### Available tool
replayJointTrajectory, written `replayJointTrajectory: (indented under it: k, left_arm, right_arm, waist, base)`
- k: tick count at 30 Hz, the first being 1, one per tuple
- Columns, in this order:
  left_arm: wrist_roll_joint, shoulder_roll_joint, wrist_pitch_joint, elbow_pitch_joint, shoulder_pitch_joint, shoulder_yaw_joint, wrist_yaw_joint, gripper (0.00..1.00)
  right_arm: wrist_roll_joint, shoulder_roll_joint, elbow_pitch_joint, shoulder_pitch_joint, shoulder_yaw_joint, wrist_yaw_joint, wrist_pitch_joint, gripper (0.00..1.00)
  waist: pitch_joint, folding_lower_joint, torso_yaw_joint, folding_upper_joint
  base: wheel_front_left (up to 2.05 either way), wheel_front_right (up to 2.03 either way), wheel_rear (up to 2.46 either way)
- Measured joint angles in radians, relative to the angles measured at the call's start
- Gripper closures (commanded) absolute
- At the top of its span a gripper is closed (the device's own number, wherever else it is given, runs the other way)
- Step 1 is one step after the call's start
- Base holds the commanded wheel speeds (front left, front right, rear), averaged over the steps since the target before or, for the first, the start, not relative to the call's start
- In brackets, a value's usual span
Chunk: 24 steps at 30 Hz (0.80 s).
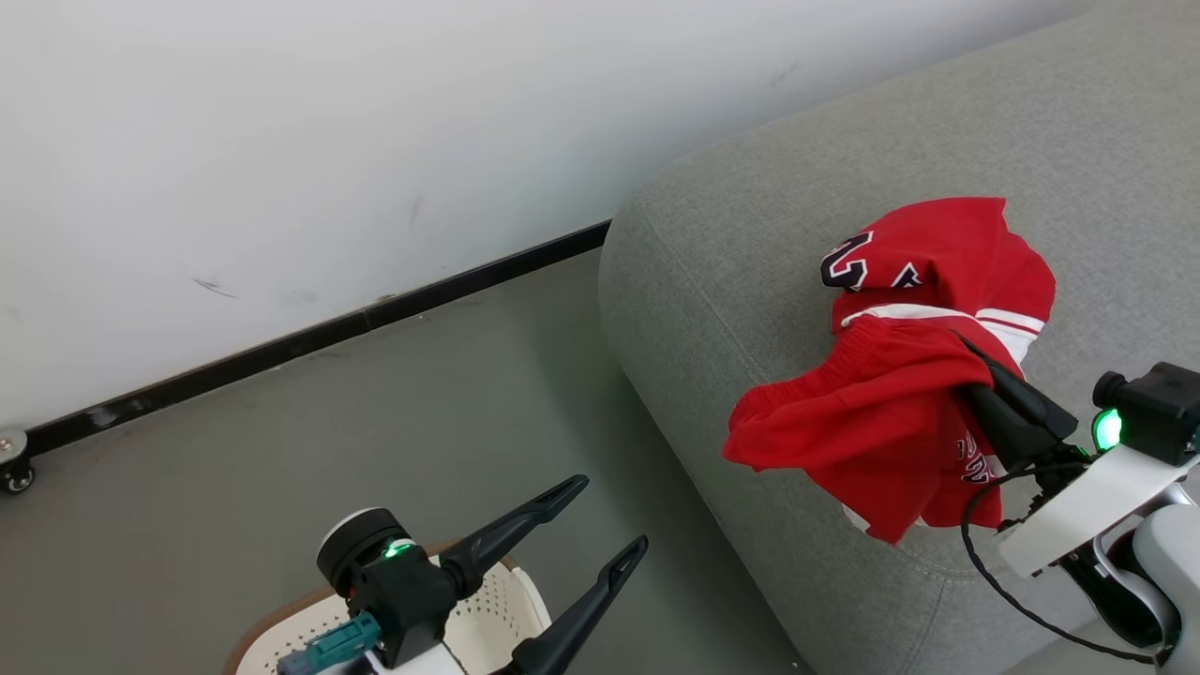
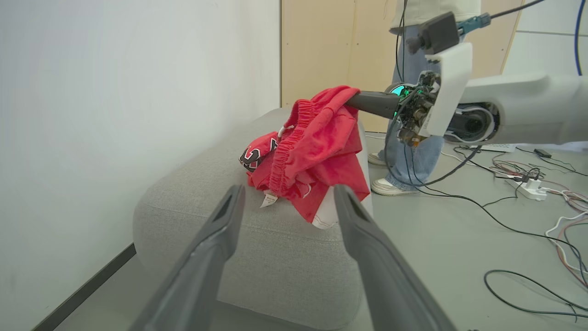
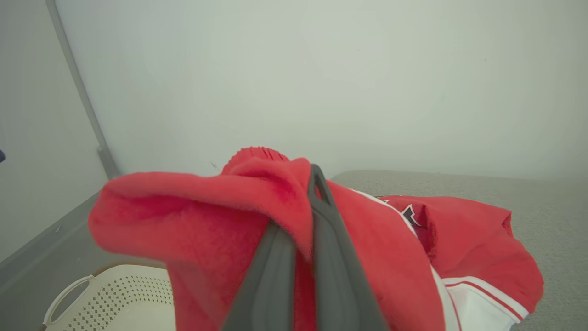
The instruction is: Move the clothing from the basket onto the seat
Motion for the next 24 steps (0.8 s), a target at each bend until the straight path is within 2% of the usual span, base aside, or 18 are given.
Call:
replayJointTrajectory:
  k: [10, 24]
  left_arm:
    - [-0.004, 0.008, 0.0, 0.001, 0.0, 0.021, 0.0, 0.0]
    - [-0.004, 0.042, -0.001, -0.01, -0.02, 0.068, 0.012, 0.0]
  right_arm:
    - [0.0, 0.005, 0.002, -0.021, -0.027, 0.0, 0.0, 1.0]
    - [0.003, -0.029, 0.077, -0.22, -0.103, 0.0, 0.034, 1.0]
  waist:
    - [0.024, 0.0, -0.028, 0.0]
    - [0.077, 0.0, -0.025, 0.0]
  base:
    - [0.0, 0.0, 0.0]
    - [0.0, 0.0, 0.0]
